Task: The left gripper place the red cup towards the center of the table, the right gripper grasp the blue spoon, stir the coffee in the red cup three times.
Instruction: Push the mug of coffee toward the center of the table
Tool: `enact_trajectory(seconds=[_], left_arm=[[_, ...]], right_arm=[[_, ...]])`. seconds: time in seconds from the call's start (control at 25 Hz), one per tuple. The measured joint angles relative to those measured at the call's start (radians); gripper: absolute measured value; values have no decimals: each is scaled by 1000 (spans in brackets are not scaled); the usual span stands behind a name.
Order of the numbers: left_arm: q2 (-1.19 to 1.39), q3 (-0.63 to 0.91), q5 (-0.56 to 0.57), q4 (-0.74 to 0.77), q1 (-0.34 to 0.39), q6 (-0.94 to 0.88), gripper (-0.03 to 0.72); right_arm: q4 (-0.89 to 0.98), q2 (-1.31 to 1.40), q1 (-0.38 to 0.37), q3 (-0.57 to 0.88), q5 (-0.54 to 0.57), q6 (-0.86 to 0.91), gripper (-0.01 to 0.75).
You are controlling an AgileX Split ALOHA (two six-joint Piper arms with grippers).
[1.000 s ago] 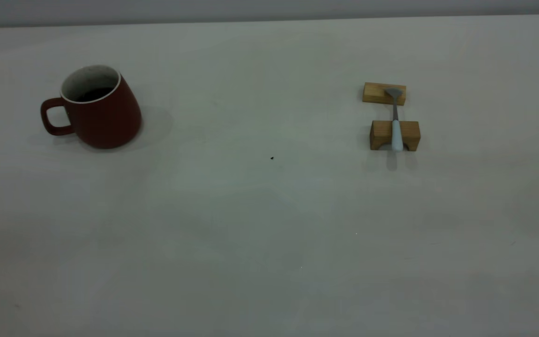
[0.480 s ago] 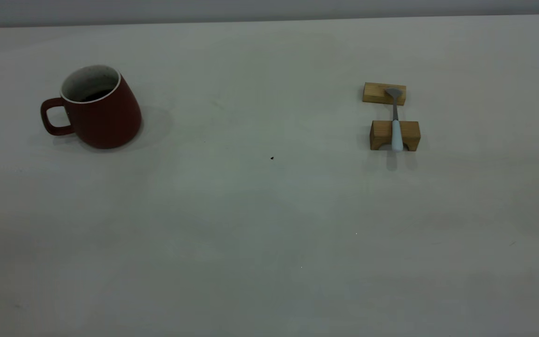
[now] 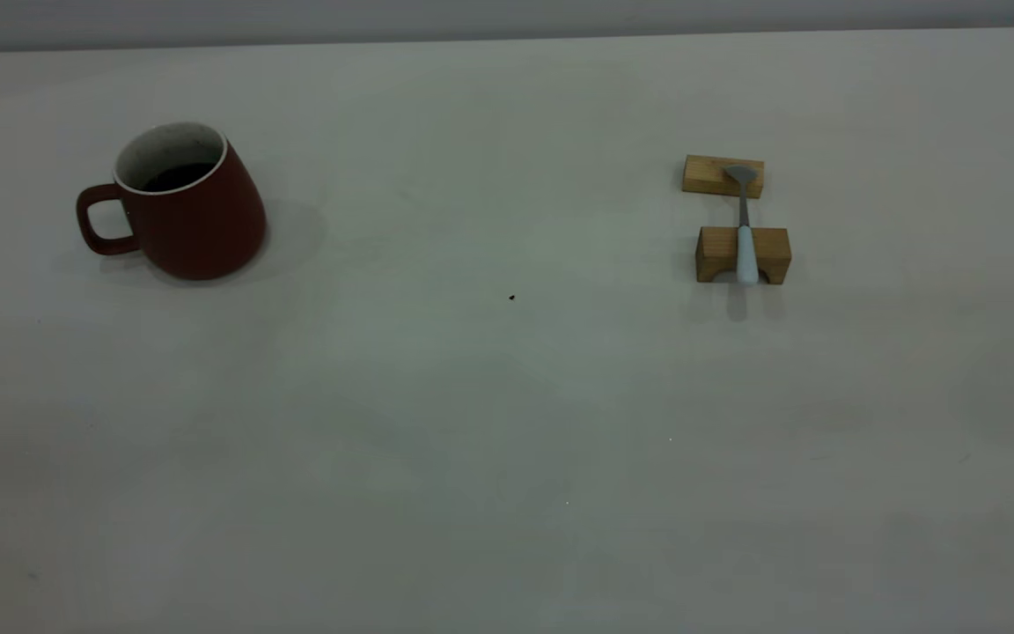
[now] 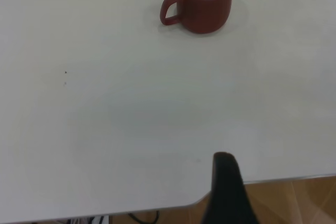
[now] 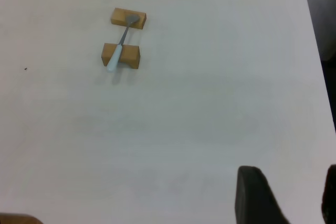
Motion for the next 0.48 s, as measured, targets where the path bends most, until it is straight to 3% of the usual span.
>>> enact_trajectory(seconds=[0.48], left_arm=[[45,0,-2,0,0,-41,585]], right_arm=[[0,0,0,0,0,0,352]])
